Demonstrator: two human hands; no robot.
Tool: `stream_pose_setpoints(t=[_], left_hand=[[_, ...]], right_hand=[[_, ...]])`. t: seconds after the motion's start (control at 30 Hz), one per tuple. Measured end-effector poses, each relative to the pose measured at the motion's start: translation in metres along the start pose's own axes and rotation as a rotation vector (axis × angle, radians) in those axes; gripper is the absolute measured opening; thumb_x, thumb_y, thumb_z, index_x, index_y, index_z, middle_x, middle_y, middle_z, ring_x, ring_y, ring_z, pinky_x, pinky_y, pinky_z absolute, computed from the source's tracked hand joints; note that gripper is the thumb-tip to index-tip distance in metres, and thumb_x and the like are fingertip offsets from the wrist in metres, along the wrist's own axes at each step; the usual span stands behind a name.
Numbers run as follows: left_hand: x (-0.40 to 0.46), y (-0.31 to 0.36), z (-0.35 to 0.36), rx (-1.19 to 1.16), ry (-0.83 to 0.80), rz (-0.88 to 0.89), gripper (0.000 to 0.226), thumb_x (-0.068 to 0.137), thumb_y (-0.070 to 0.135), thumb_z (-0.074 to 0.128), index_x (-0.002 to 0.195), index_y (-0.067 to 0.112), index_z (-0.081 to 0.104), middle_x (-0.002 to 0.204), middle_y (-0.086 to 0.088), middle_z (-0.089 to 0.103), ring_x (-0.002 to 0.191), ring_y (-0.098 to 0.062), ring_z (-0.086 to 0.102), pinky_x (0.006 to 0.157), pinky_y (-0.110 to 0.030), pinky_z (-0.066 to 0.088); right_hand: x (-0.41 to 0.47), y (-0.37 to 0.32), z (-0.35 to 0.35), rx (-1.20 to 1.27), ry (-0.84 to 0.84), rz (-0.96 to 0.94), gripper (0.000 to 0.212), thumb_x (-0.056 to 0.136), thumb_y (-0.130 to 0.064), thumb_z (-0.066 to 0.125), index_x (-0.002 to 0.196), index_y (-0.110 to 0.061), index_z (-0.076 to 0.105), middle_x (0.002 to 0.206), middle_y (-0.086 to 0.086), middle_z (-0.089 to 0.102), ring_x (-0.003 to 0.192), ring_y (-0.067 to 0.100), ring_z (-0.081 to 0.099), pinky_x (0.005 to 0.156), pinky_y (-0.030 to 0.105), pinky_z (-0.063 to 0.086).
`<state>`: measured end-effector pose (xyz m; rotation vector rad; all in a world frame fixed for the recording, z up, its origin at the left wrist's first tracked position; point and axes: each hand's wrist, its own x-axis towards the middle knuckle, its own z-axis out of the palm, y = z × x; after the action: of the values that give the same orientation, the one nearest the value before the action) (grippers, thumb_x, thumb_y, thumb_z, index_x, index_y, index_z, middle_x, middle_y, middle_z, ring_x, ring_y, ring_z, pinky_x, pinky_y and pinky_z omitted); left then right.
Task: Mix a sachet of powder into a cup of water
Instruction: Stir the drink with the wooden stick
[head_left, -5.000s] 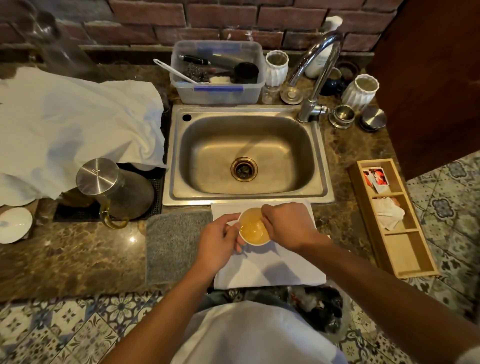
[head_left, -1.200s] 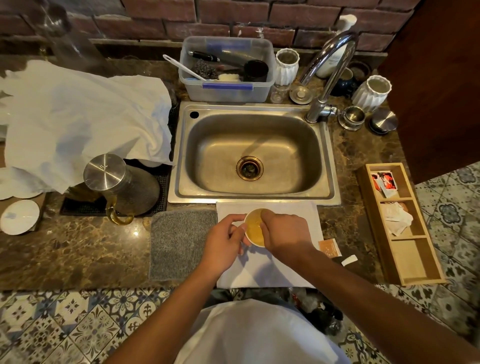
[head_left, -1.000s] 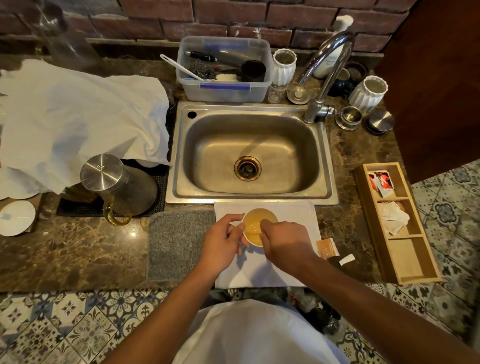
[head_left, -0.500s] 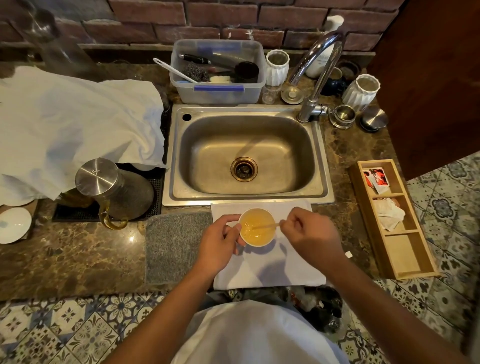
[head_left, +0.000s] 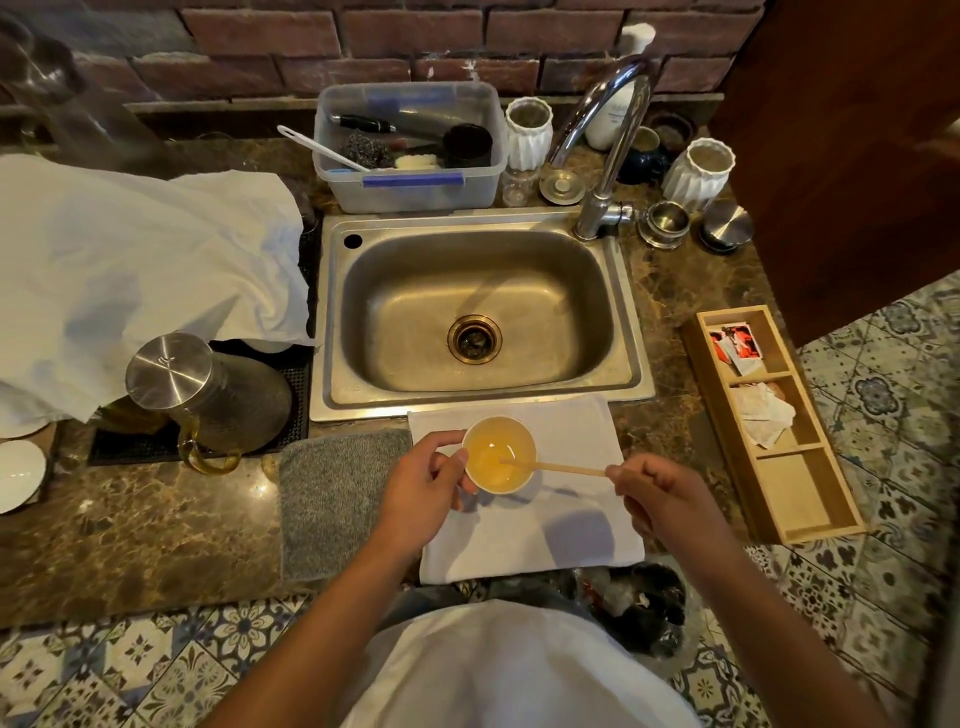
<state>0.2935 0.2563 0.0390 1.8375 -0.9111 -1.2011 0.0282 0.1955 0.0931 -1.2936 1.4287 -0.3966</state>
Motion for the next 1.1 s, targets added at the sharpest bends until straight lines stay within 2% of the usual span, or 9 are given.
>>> stream_pose_setpoints(t=[0.17,0.33,0.5,0.57,0.67,0.77,0.87,0.97,1.1], left_hand=[[-0.001,0.002,0.001,-0.002,0.018,-0.017,0.017,0.1,0.014,0.061,0.11,0.026,0.066,0.067,-0.001,0.071,0.055,-0.006,0.064,0.054,-0.02,0.05],[0.0,0.006,0.0,-0.03,0.037,-0.044,0.025,0.097,0.01,0.066,0.097,0.035,0.067,0.065,0.001,0.067,0.05,-0.006,0.061,0.044,-0.031,0.048],[0.001,0.01,-0.002,-0.008,0.029,-0.057,0.022,0.096,0.01,0.067,0.1,0.032,0.069,0.062,0.003,0.069,0.05,-0.006,0.061,0.049,-0.037,0.052],[0.001,0.011,-0.001,-0.006,0.032,-0.06,0.019,0.096,0.011,0.066,0.104,0.028,0.07,0.066,-0.001,0.07,0.05,-0.006,0.062,0.051,-0.039,0.053],[0.002,0.01,0.0,0.001,0.033,-0.068,0.018,0.097,0.013,0.066,0.104,0.029,0.07,0.072,-0.007,0.071,0.053,-0.009,0.063,0.054,-0.043,0.055],[0.004,0.007,-0.001,-0.008,0.025,-0.088,0.021,0.097,0.012,0.066,0.101,0.033,0.069,0.068,-0.003,0.072,0.056,-0.016,0.063,0.053,-0.043,0.055],[0.003,0.006,-0.001,-0.006,0.034,-0.096,0.019,0.097,0.01,0.066,0.103,0.027,0.07,0.066,-0.002,0.07,0.056,-0.017,0.062,0.05,-0.037,0.051],[0.001,0.005,-0.002,0.005,0.034,-0.09,0.017,0.097,0.012,0.066,0.109,0.022,0.071,0.068,-0.004,0.071,0.057,-0.017,0.062,0.048,-0.033,0.051],[0.001,0.005,-0.001,-0.035,0.039,-0.117,0.018,0.096,0.012,0.067,0.108,0.025,0.071,0.071,-0.007,0.071,0.057,-0.017,0.06,0.052,-0.036,0.05]], right_hand=[[0.003,0.003,0.0,-0.004,-0.002,-0.006,0.029,0.1,-0.017,0.061,0.076,-0.002,0.065,0.054,-0.002,0.054,0.046,0.005,0.044,0.051,0.024,0.039],[-0.003,0.002,-0.011,0.132,-0.051,-0.011,0.024,0.099,-0.019,0.062,0.081,-0.006,0.071,0.059,0.009,0.053,0.051,0.017,0.044,0.049,0.025,0.039],[-0.001,0.021,-0.025,0.206,0.041,0.078,0.023,0.1,-0.027,0.06,0.094,-0.018,0.081,0.075,0.023,0.062,0.065,0.028,0.053,0.06,0.031,0.046],[0.003,0.036,-0.031,0.232,0.083,0.13,0.029,0.101,-0.037,0.057,0.095,-0.021,0.08,0.078,0.022,0.063,0.07,0.031,0.055,0.066,0.033,0.051],[0.009,0.059,-0.039,0.259,0.145,0.219,0.05,0.096,-0.052,0.055,0.09,-0.005,0.072,0.079,0.024,0.062,0.077,0.038,0.057,0.077,0.044,0.051],[0.016,0.08,-0.046,0.402,0.229,0.291,0.055,0.085,-0.052,0.065,0.095,0.001,0.07,0.071,0.015,0.058,0.068,0.029,0.052,0.07,0.04,0.044],[0.023,0.099,-0.05,0.587,0.319,0.376,0.036,0.091,-0.035,0.068,0.104,-0.001,0.074,0.063,0.002,0.053,0.059,0.016,0.045,0.06,0.031,0.038],[0.024,0.113,-0.047,0.667,0.383,0.476,0.022,0.093,-0.031,0.07,0.089,-0.009,0.071,0.062,0.001,0.051,0.053,0.012,0.045,0.058,0.03,0.037],[0.025,0.126,-0.047,0.668,0.454,0.566,0.025,0.091,-0.031,0.074,0.073,-0.017,0.064,0.06,0.0,0.052,0.052,0.013,0.044,0.059,0.031,0.038]])
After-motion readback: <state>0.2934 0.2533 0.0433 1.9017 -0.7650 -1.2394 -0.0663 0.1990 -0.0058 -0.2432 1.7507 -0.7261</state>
